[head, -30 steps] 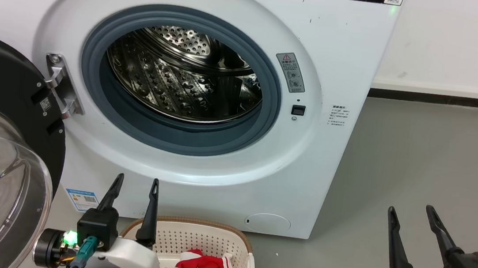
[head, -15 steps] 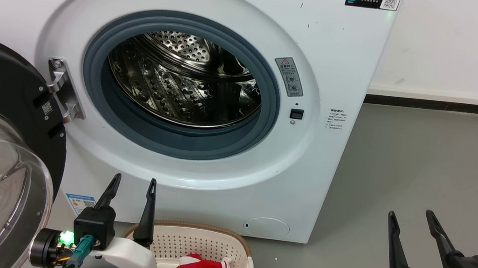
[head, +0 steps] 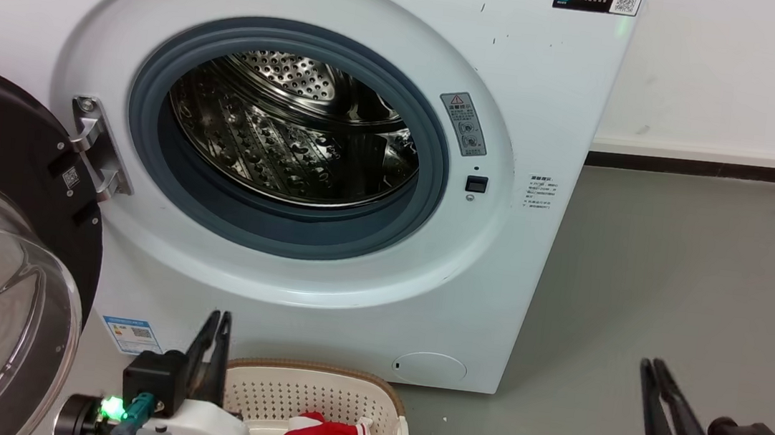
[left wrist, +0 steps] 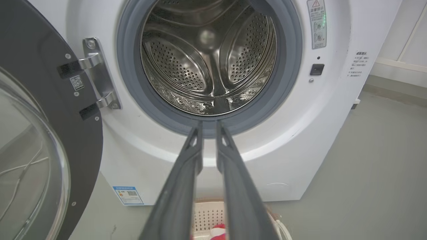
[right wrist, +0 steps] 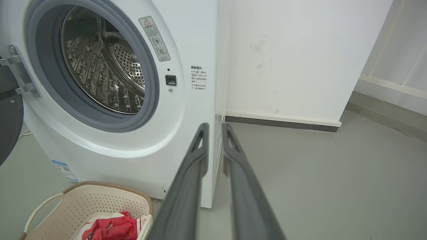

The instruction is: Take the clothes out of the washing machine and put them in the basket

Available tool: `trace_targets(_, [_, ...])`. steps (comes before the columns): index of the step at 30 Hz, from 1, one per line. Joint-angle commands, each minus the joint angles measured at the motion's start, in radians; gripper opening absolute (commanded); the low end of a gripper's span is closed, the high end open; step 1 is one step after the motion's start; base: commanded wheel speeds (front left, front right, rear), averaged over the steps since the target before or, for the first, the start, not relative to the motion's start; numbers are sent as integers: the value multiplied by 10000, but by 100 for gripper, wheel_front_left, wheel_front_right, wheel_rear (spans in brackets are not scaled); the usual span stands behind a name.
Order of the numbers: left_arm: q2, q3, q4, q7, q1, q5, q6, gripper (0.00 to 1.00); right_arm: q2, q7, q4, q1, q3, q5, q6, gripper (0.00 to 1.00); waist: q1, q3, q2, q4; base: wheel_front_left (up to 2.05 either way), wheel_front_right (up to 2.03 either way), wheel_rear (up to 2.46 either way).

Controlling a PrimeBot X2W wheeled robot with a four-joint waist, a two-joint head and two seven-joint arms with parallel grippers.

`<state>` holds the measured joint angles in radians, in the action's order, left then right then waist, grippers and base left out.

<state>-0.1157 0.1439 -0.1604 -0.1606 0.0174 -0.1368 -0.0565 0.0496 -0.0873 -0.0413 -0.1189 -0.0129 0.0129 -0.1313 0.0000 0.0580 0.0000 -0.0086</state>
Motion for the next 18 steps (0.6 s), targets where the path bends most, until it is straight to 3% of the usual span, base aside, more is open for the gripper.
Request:
trace_targets(1, [4,-111,-28,89,110,-262,38,0,0,-29,-52,4,36,287,0,0,0,-7,0,1,0,0,0])
trace_targets(18, [148,-649,-177,677,294,-3520,452,0,210,248,607,566,34,4059,1,0,0,-90,0,13,0,0,0])
